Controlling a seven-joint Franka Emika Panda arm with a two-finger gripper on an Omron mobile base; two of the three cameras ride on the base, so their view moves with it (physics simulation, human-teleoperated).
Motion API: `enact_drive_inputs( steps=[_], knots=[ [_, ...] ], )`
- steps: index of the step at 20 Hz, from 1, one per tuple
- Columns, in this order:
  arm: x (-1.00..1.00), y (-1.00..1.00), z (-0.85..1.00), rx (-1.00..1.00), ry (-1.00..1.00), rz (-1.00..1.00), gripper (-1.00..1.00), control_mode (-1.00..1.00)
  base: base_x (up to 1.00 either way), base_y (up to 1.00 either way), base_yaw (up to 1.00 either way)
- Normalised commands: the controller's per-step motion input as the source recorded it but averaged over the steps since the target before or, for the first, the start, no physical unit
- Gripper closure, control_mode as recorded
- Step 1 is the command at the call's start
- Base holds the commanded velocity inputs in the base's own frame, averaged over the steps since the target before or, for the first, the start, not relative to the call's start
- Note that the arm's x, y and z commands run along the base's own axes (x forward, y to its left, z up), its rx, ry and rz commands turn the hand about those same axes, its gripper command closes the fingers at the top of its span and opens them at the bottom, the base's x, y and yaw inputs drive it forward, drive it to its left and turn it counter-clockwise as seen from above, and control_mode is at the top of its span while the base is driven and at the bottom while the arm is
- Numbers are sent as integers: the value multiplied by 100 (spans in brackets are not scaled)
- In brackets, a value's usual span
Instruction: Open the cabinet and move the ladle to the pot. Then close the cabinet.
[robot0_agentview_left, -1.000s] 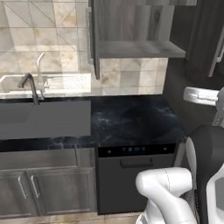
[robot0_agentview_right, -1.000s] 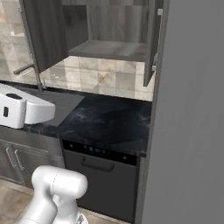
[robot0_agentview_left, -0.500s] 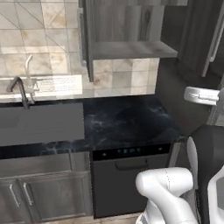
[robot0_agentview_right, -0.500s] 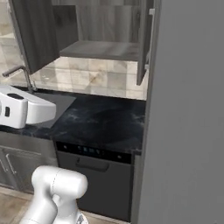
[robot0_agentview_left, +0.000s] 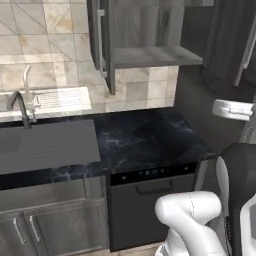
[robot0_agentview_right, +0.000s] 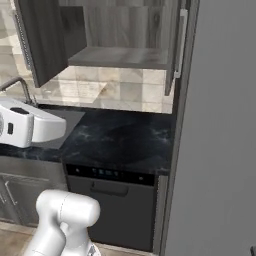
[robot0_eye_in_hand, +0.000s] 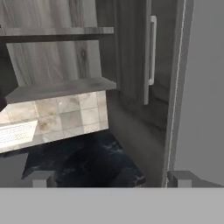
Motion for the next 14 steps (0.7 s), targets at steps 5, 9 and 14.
enact_drive_inputs(
  steps=[5,9,14],
  knots=[
    [0,0,0,0,0,0,-100,100,39,59,0],
    [0,0,0,0,0,0,-100,100,41,9,0],
    [0,0,0,0,0,0,-100,100,4,-35,0]
  ],
)
